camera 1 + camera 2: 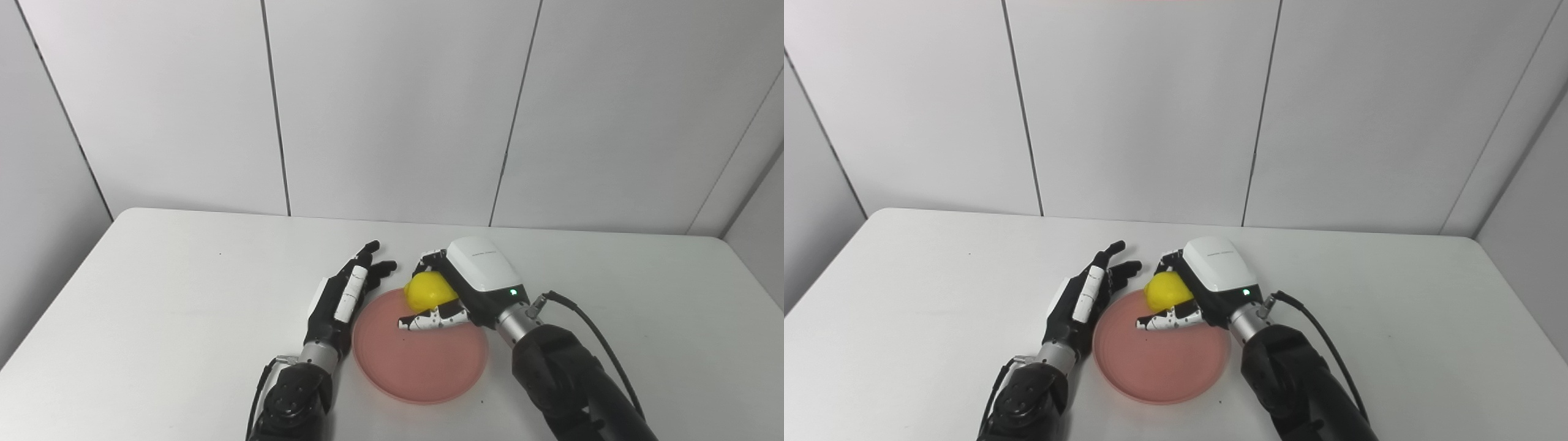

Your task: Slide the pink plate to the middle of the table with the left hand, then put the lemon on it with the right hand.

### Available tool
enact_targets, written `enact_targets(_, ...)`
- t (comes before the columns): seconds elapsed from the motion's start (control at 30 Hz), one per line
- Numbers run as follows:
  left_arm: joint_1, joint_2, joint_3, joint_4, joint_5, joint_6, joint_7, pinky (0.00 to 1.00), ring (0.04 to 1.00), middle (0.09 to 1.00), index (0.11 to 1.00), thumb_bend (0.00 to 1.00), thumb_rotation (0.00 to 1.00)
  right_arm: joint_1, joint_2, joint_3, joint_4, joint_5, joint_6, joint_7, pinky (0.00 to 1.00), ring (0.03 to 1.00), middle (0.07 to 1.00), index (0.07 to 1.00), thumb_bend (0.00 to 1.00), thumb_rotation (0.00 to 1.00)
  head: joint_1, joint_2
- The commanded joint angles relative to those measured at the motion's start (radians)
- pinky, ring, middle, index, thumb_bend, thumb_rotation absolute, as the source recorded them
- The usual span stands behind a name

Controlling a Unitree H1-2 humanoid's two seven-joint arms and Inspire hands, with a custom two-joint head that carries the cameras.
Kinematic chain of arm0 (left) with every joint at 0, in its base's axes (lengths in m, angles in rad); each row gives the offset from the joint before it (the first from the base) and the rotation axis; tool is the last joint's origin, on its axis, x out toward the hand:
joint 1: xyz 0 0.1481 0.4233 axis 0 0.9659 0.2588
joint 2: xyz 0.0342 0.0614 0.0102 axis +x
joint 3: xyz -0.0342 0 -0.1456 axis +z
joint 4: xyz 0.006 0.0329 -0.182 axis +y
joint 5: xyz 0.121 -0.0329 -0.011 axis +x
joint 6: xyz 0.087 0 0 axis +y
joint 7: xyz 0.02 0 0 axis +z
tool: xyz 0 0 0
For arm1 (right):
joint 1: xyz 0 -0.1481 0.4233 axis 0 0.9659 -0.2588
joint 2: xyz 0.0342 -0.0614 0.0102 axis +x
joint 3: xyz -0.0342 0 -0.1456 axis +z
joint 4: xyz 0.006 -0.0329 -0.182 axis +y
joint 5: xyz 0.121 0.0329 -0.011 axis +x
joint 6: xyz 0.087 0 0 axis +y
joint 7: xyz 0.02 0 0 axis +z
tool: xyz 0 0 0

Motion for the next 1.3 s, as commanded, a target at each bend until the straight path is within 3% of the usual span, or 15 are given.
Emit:
enact_targets(0.0, 0.034, 0.008, 0.004, 0.054, 0.0, 0.062, 0.007, 0.94, 0.84, 0.737, 0.863, 0.9, 0.9, -0.032, -0.002, -0.001, -0.029, -0.009, -0.008, -0.008, 0.24, 0.302, 0.378, 0.468, 0.6, 0.53, 0.0, 0.0)
enact_targets(0.2, 0.028, 0.008, 0.006, 0.071, 0.001, 0.048, 0.01, 0.92, 0.838, 0.738, 0.868, 0.92, 0.92, -0.025, -0.006, 0.014, -0.03, -0.011, -0.012, 0.015, 0.29, 0.363, 0.437, 0.519, 0.6, 0.55, -0.001, 0.003)
enact_targets(0.63, 0.009, 0.012, 0.018, 0.083, -0.011, 0.036, -0.001, 0.77, 0.798, 0.74, 0.872, 0.9, 0.92, -0.025, -0.004, 0.062, 0.03, -0.035, -0.039, -0.015, 0.25, 0.325, 0.411, 0.515, 0.6, 0.53, -0.007, 0.004)
enact_targets(1.0, 0.004, 0.01, 0.019, 0.078, -0.022, 0.048, -0.004, 0.8, 0.792, 0.743, 0.86, 0.91, 0.91, -0.021, -0.013, 0.079, 0.036, -0.041, -0.04, -0.008, 0.26, 0.332, 0.421, 0.523, 0.58, 0.49, -0.007, 0.008)
enact_targets(1.27, 0.008, 0.015, 0.01, 0.073, -0.018, 0.045, -0.005, 0.86, 0.805, 0.711, 0.859, 0.91, 0.91, -0.027, -0.007, 0.093, 0.048, -0.048, -0.043, -0.017, 0.22, 0.287, 0.38, 0.508, 0.59, 0.46, -0.01, 0.009)
